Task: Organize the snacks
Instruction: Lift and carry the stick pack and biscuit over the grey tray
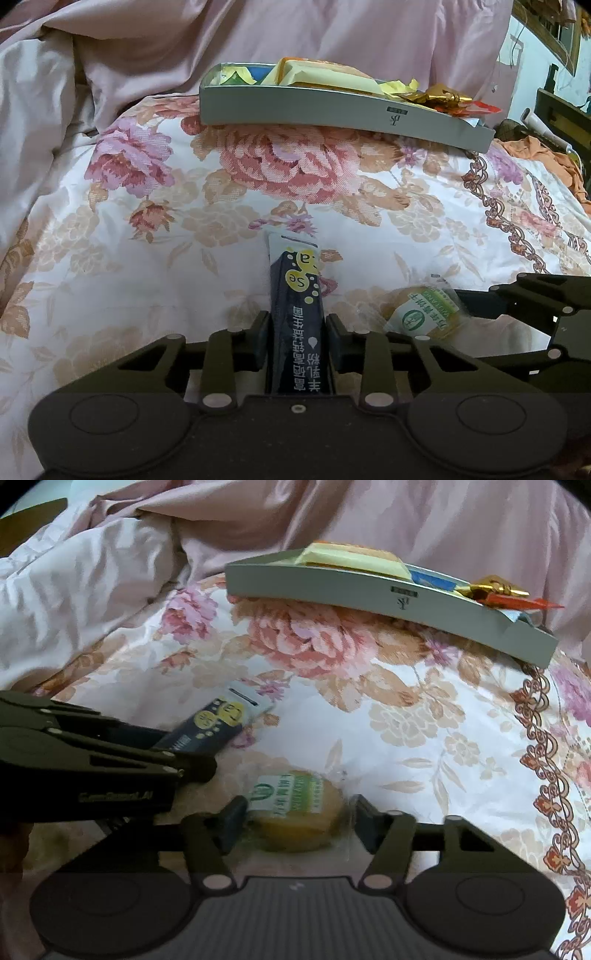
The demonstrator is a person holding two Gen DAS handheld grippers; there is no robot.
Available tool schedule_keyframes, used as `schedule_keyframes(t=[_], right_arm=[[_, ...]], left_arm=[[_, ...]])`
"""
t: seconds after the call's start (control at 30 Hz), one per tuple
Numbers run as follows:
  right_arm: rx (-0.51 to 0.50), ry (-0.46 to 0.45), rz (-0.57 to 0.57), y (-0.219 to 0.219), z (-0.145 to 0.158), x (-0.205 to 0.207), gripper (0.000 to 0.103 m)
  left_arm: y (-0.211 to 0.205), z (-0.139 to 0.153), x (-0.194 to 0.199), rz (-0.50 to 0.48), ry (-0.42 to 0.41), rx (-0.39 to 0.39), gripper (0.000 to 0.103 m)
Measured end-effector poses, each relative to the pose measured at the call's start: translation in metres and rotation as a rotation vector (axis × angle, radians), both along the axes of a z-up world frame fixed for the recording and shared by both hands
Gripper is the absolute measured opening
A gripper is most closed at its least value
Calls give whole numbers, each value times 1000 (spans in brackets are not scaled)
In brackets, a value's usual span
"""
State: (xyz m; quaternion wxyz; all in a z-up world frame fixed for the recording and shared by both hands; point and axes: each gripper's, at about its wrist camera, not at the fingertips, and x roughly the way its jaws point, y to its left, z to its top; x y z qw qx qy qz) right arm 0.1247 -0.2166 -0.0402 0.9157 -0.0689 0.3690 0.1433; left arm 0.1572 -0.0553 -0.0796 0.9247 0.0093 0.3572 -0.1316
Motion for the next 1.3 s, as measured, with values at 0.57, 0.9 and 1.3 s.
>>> schedule_keyframes(t=[0.57, 0.9, 1.3], right_arm=[[-202, -165, 33, 13, 5, -11, 55], [-261, -317, 20, 11, 20, -8, 55], [-149, -522, -89, -19, 63, 49, 56]], left_arm=[[3, 3, -11, 18, -69, -81, 29], [11, 40, -11, 60, -187, -169, 29], [0, 134, 80, 110, -357, -151, 29]])
